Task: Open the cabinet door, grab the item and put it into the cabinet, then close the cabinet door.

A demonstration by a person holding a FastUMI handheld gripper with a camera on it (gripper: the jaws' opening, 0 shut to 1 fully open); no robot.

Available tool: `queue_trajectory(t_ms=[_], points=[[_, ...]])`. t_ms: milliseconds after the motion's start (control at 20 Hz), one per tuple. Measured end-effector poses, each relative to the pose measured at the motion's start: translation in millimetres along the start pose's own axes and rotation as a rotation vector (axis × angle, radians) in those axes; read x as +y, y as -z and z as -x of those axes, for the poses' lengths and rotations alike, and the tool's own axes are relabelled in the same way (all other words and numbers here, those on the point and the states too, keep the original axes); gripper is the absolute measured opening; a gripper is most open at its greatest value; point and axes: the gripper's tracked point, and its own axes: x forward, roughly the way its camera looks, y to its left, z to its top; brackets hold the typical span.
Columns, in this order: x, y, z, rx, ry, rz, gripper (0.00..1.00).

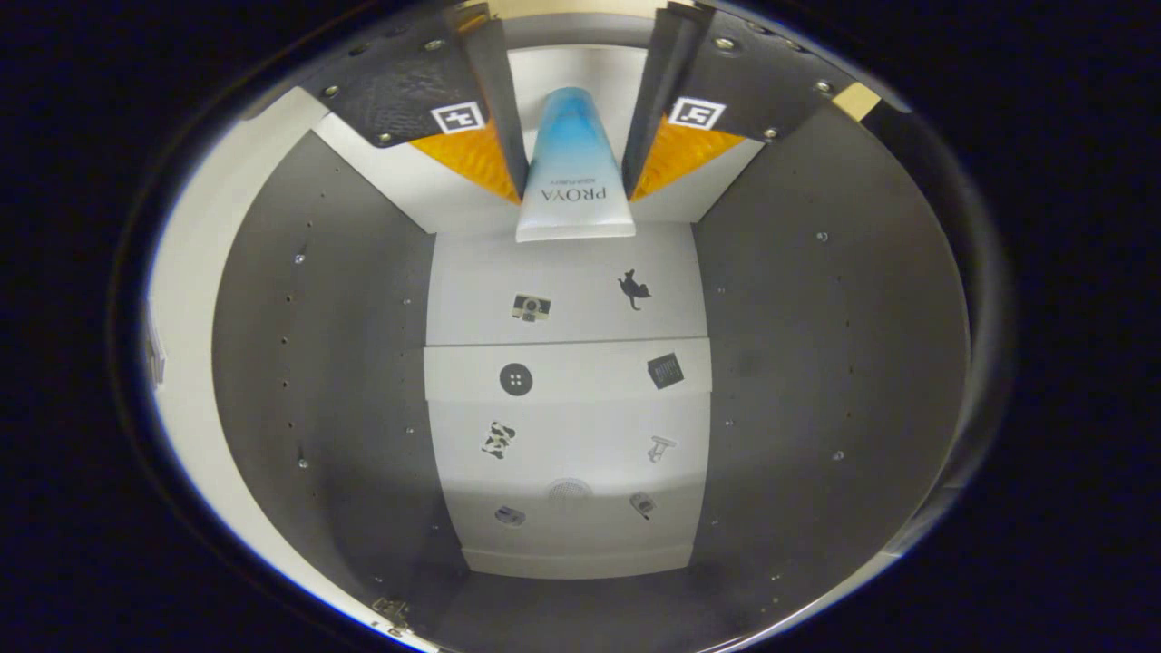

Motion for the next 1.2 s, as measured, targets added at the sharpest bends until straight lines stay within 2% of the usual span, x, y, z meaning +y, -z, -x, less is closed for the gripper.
queue_trajectory(t_ms=[200,300,600,850,1200], points=[[-2.2,-4.1,13.3,-0.008,0.011,-0.015,0.89],[-0.9,-8.1,31.5,-0.018,0.006,-0.019,1.0],[7.0,-2.7,120.9,-0.015,-0.001,-0.019,1.0],[2.7,5.4,228.2,-0.003,0.026,-0.016,1.0],[-40.6,-12.4,379.1,-0.017,0.079,-0.01,1.0]])
